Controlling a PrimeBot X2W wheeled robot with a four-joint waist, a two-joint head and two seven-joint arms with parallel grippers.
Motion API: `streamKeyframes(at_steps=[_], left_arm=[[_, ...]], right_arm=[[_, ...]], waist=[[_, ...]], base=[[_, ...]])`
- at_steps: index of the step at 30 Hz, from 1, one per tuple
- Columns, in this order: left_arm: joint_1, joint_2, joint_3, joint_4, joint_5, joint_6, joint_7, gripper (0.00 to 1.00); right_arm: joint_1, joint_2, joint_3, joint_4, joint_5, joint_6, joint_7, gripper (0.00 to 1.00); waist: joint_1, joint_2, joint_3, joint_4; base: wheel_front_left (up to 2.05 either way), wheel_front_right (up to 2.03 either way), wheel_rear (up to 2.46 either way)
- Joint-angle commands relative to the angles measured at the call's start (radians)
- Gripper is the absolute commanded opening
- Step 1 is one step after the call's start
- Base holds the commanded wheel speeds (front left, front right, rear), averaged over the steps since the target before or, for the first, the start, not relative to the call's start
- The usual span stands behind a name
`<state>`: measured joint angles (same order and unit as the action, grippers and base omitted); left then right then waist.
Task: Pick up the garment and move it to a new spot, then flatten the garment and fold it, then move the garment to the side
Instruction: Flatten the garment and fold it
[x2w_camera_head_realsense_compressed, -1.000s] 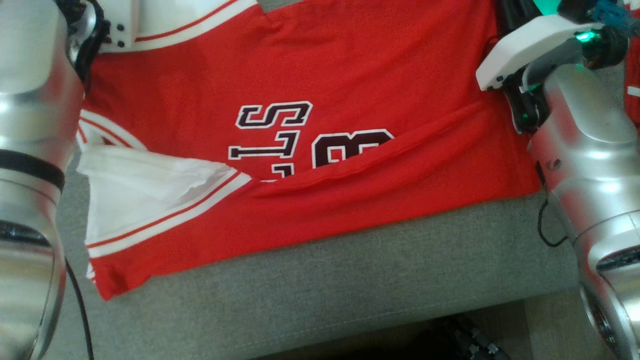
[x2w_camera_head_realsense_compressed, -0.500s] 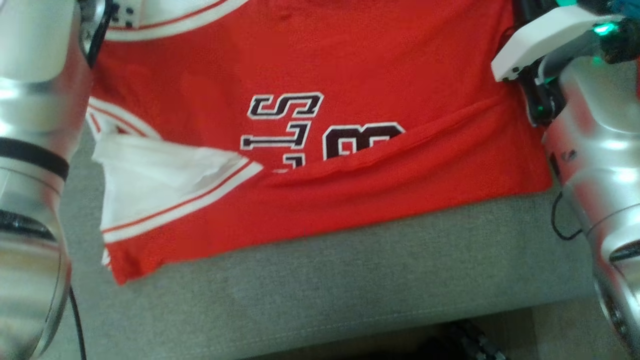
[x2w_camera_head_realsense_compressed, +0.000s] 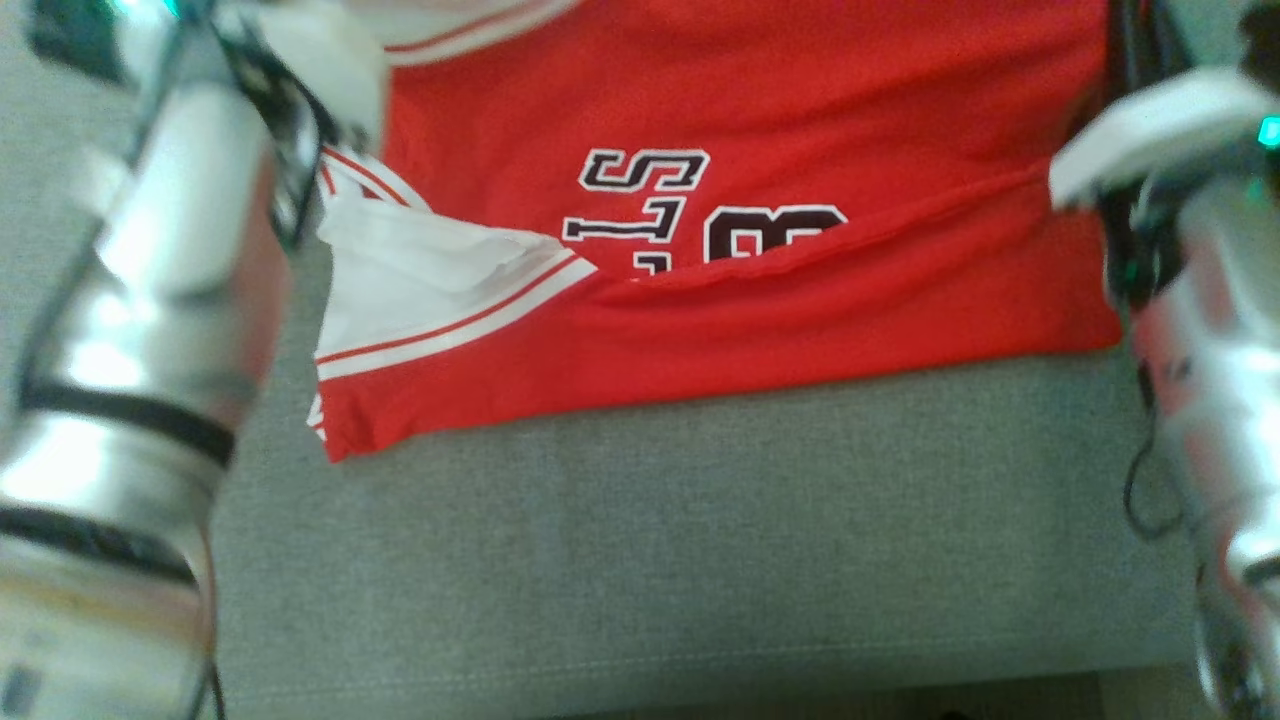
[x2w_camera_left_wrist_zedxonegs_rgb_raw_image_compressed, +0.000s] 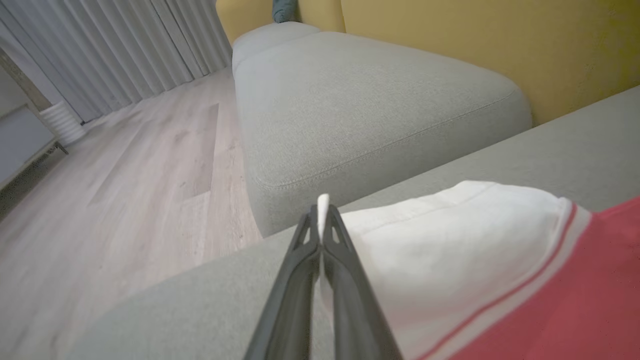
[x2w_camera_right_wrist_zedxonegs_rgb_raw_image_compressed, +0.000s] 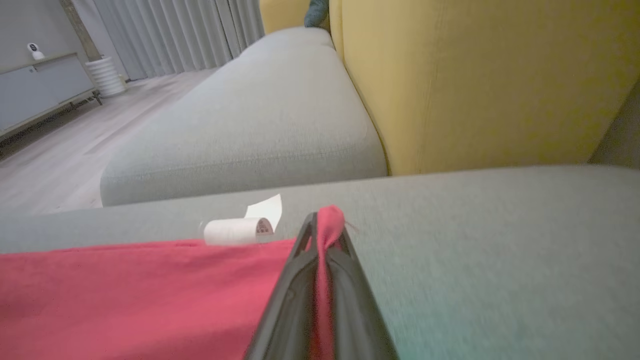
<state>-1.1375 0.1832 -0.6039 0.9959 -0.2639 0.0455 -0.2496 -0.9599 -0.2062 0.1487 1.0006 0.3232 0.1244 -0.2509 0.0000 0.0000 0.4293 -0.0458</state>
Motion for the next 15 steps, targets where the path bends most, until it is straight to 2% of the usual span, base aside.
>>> streamKeyframes(at_steps=[1,8,9,14,15], left_arm=[[0.072,0.029,0.045,-0.103,-0.016,0.025,-0.012,0.0],[0.408,0.01,0.116,-0.353,-0.026,0.069,-0.012,0.0],[0.408,0.01,0.116,-0.353,-0.026,0.069,-0.012,0.0],[0.605,-0.034,0.173,-0.465,-0.035,0.082,-0.012,0.0],[0.634,-0.045,0.181,-0.476,-0.036,0.079,-0.012,0.0]], right_arm=[[0.086,0.006,-0.012,-0.051,-0.01,0.006,-0.011,0.0],[0.27,0.015,-0.07,-0.095,-0.01,0.006,-0.011,0.0],[0.27,0.015,-0.07,-0.095,-0.01,0.006,-0.011,0.0],[0.346,0.025,-0.092,-0.068,-0.004,0.006,-0.011,0.0],[0.356,0.028,-0.094,-0.053,0.0,0.006,-0.011,0.04]], waist=[[0.0,0.0,-0.06,0.026],[0.0,0.0,-0.162,0.052],[0.0,0.0,-0.162,0.052],[0.0,0.0,-0.2,0.076],[0.0,0.0,-0.202,0.081]], base=[[0.0,0.0,0.0],[0.0,0.0,0.0],[0.0,0.0,0.0],[0.0,0.0,0.0],[0.0,0.0,0.0]])
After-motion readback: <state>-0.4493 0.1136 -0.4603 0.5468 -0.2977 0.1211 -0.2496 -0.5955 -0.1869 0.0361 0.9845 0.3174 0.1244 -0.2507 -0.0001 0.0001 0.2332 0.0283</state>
